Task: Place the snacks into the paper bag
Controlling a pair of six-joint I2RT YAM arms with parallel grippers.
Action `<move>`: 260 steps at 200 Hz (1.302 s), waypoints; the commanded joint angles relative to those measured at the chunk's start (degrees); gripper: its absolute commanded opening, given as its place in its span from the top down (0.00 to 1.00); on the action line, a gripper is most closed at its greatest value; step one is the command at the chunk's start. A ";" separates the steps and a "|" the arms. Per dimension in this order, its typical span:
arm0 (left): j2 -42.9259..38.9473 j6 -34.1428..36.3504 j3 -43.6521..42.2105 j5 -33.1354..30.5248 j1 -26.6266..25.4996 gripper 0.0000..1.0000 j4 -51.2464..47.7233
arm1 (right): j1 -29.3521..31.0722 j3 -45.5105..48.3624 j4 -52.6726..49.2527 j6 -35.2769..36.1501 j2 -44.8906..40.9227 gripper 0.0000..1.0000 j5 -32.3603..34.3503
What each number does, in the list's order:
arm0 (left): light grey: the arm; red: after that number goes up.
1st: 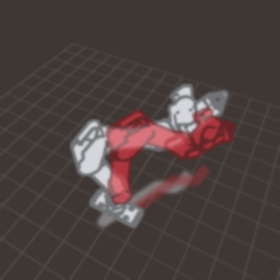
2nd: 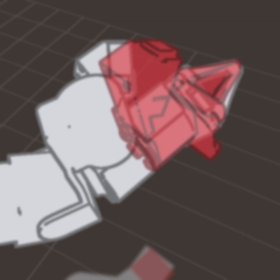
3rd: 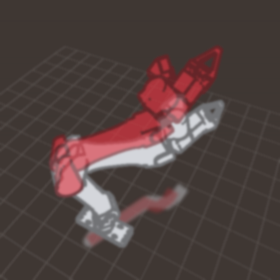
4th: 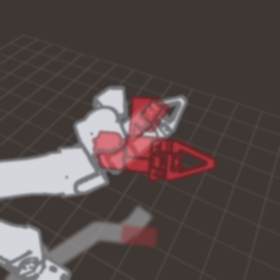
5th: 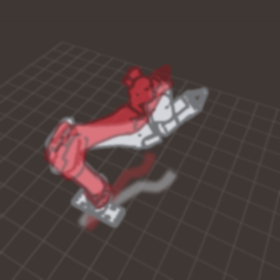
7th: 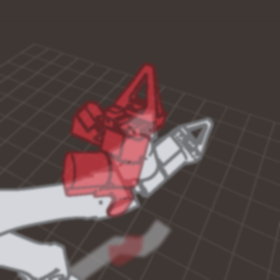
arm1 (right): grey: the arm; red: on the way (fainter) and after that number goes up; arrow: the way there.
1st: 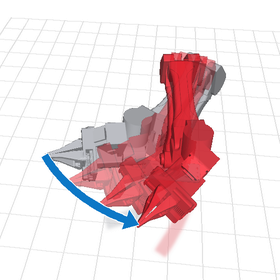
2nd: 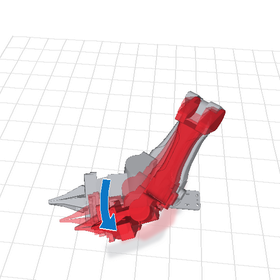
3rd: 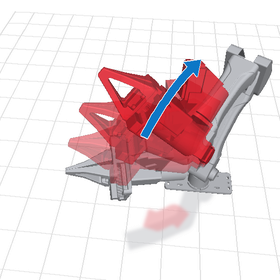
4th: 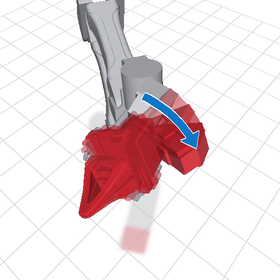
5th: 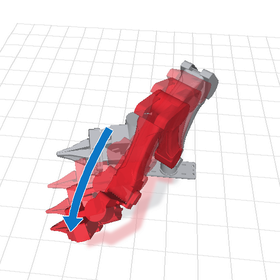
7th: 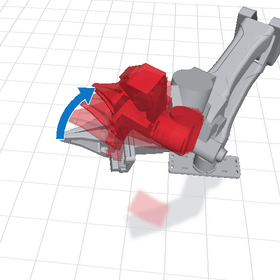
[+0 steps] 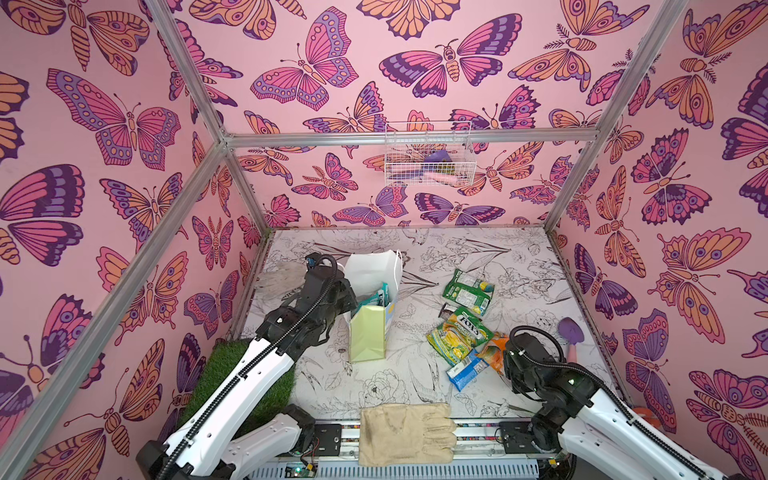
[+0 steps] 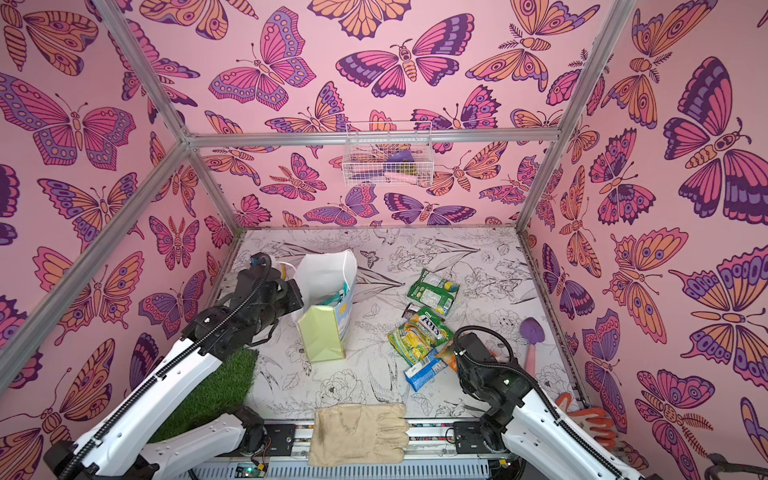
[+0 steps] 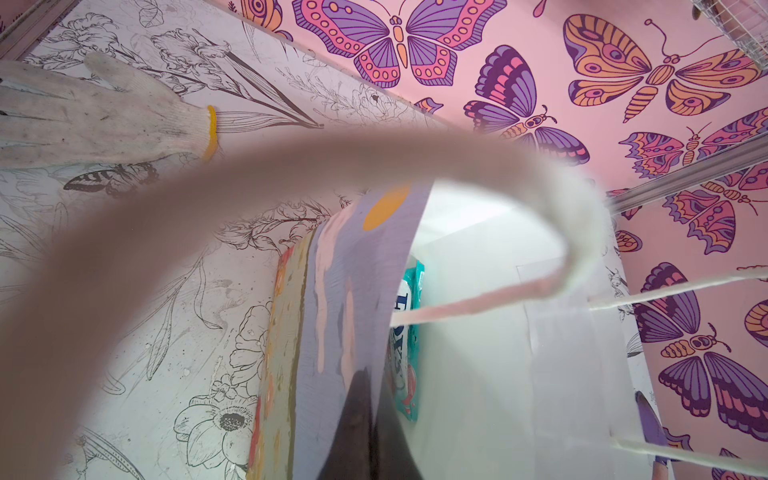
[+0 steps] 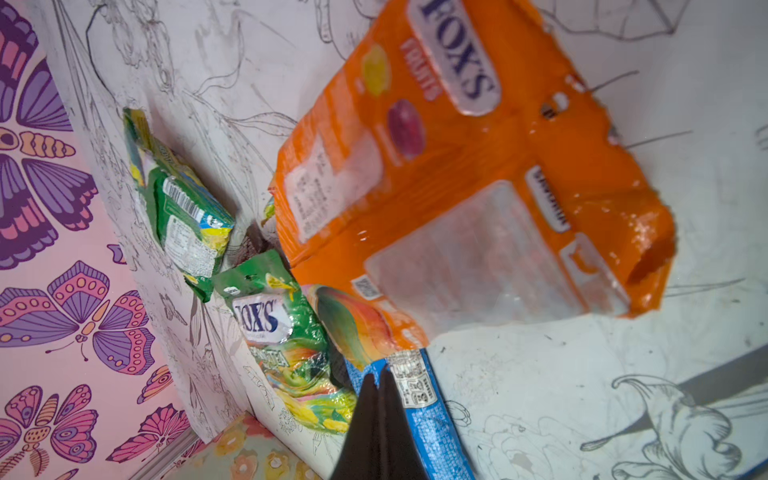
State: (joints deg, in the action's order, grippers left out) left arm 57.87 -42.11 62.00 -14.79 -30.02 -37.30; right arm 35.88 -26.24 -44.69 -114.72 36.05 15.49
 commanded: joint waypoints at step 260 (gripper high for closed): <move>-0.71 0.01 -0.21 -0.41 0.29 1.00 1.17 | -10.83 6.02 5.01 -2.44 4.84 0.10 -3.65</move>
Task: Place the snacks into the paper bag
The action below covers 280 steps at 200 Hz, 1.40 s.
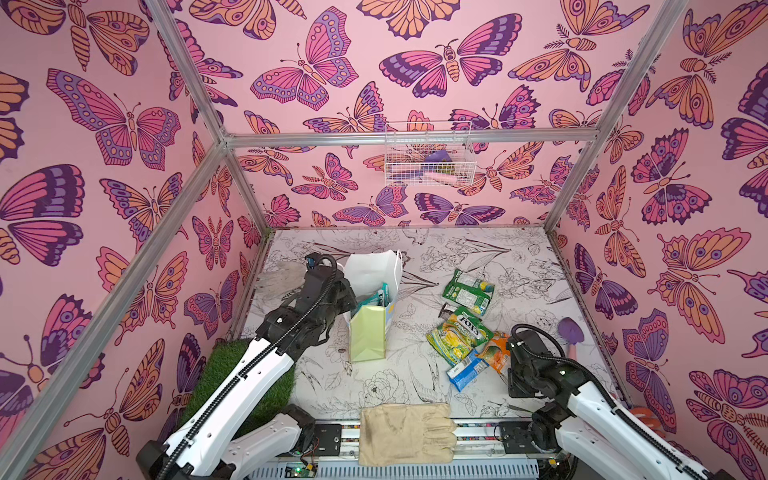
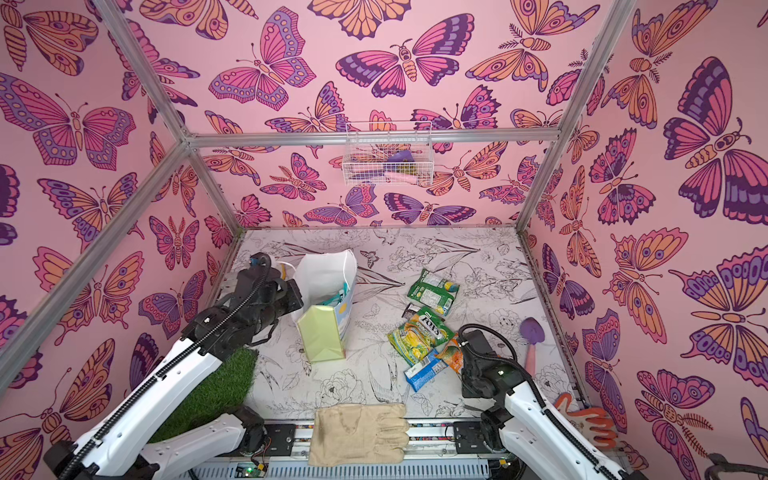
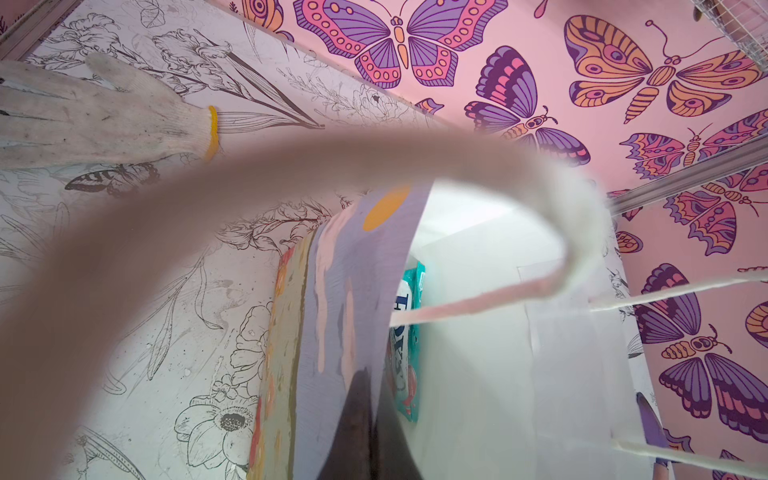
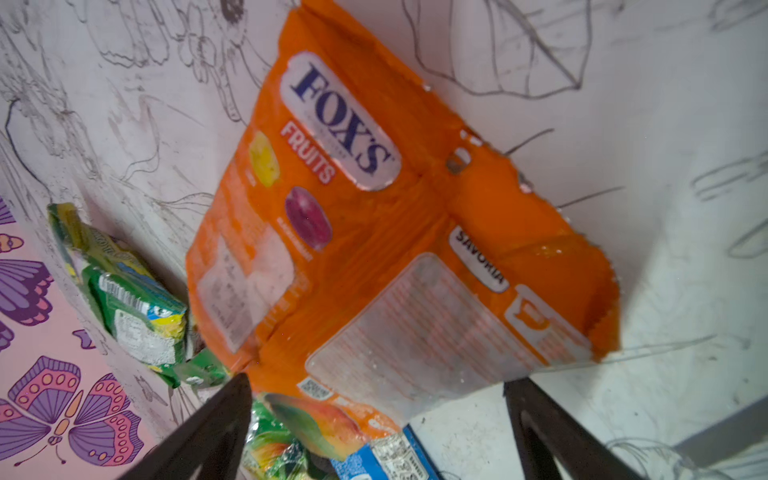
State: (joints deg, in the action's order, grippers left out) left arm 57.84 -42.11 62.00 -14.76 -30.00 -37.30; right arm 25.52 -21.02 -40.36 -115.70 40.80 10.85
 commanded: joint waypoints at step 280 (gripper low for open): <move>-1.23 0.36 -0.21 -0.69 0.29 1.00 1.09 | -0.51 -10.62 -2.40 24.91 2.35 0.45 2.82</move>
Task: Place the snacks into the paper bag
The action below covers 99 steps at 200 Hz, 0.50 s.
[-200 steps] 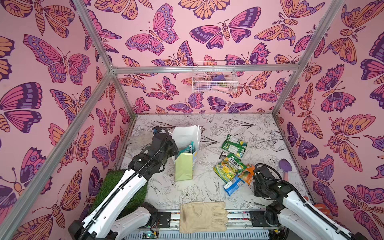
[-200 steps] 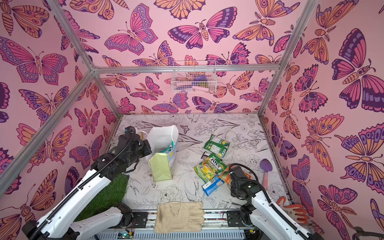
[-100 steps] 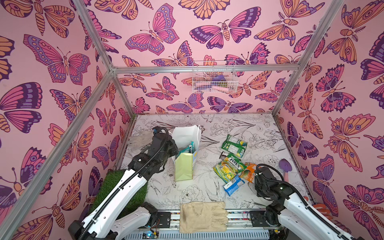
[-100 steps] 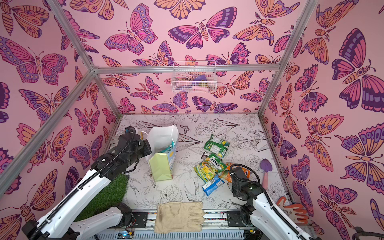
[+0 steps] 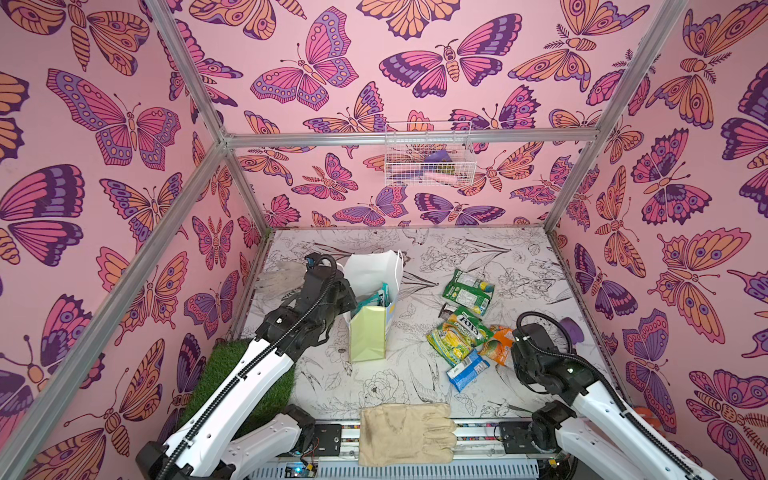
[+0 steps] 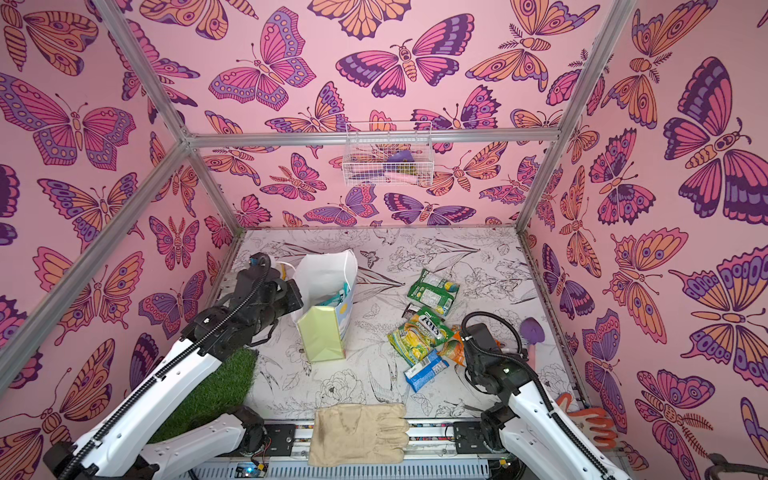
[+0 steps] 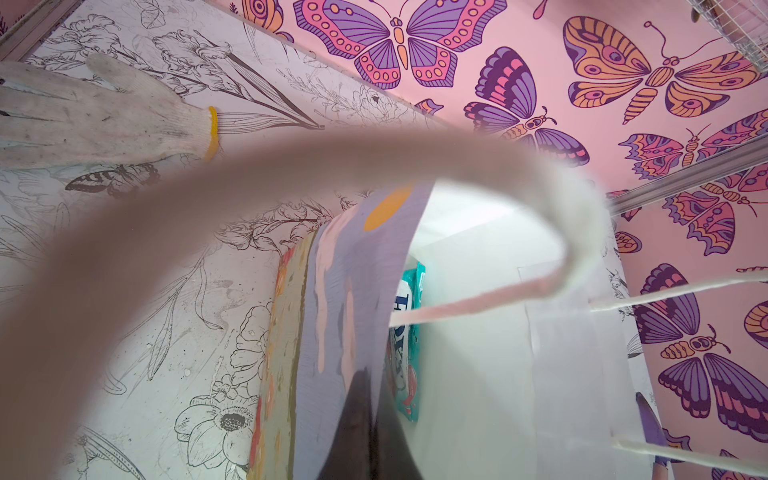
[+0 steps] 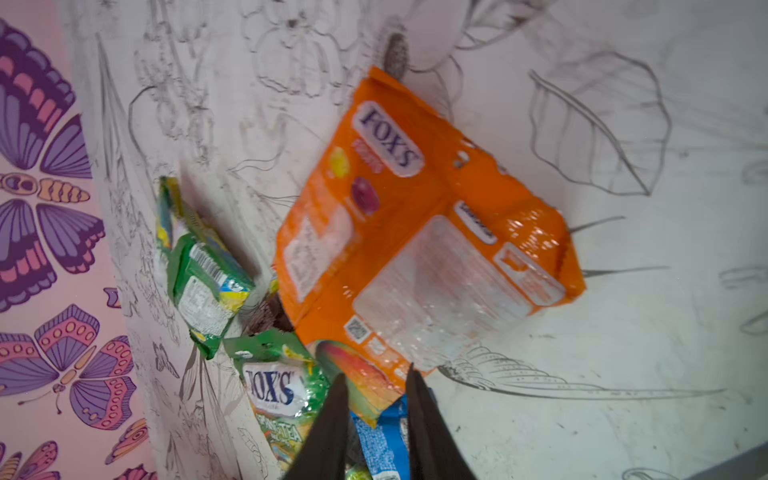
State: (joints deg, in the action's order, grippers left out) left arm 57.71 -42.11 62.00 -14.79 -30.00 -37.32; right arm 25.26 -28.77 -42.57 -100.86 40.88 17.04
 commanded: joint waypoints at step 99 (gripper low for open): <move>-0.72 0.01 -0.12 -0.51 0.29 1.00 1.13 | 9.87 -6.66 2.27 18.79 15.26 0.31 -17.22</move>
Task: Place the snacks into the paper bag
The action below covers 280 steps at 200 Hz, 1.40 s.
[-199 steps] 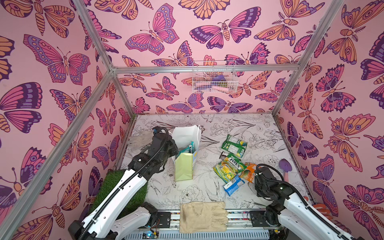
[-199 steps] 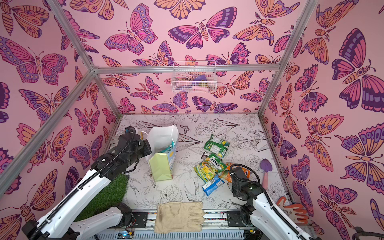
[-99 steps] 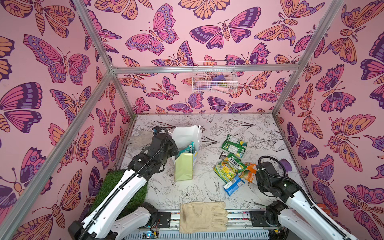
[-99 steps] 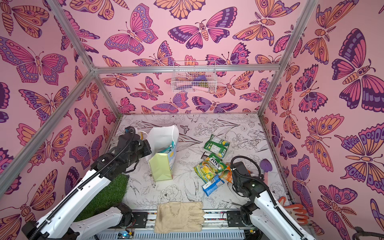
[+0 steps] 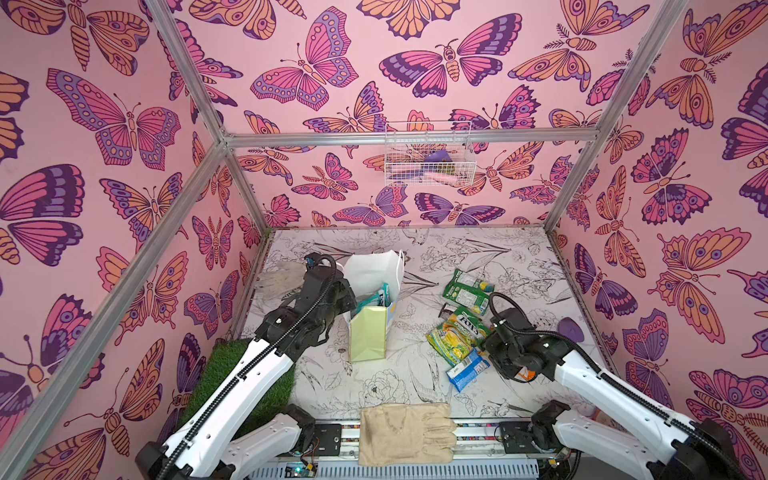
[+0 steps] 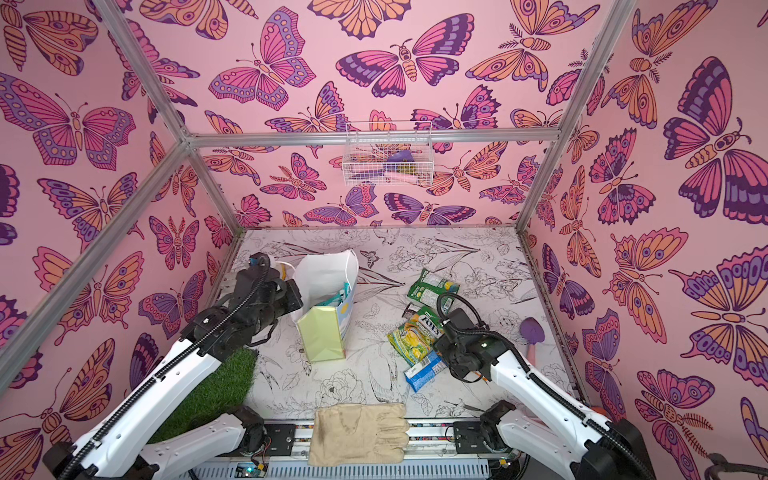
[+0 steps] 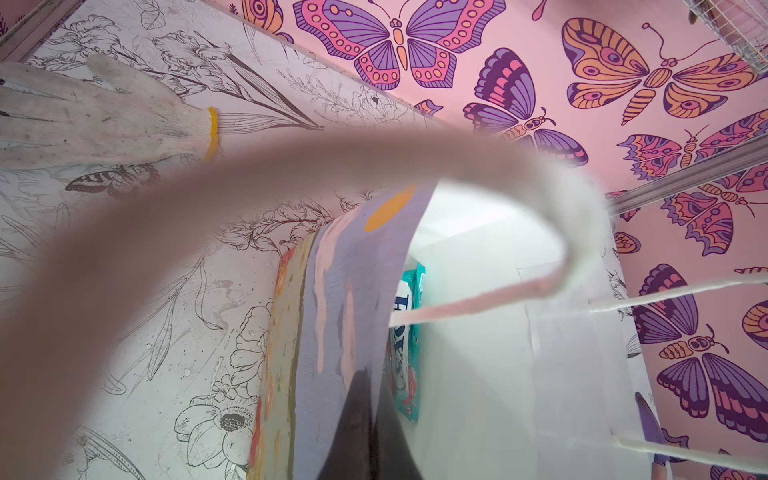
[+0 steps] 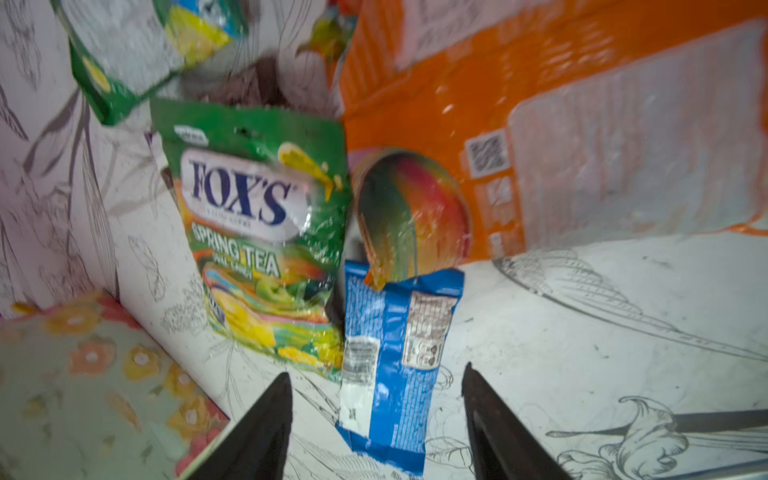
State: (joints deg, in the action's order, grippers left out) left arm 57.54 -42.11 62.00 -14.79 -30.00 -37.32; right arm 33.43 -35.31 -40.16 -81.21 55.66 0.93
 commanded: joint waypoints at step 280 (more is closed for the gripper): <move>-1.75 0.44 -0.83 -0.95 0.64 1.00 1.05 | 9.79 2.08 5.31 -7.93 14.24 0.82 -0.40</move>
State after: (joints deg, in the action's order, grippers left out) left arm 56.73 -42.09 61.54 -14.96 -29.89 -37.39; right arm 42.81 -33.63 -31.86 -88.05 71.09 -1.63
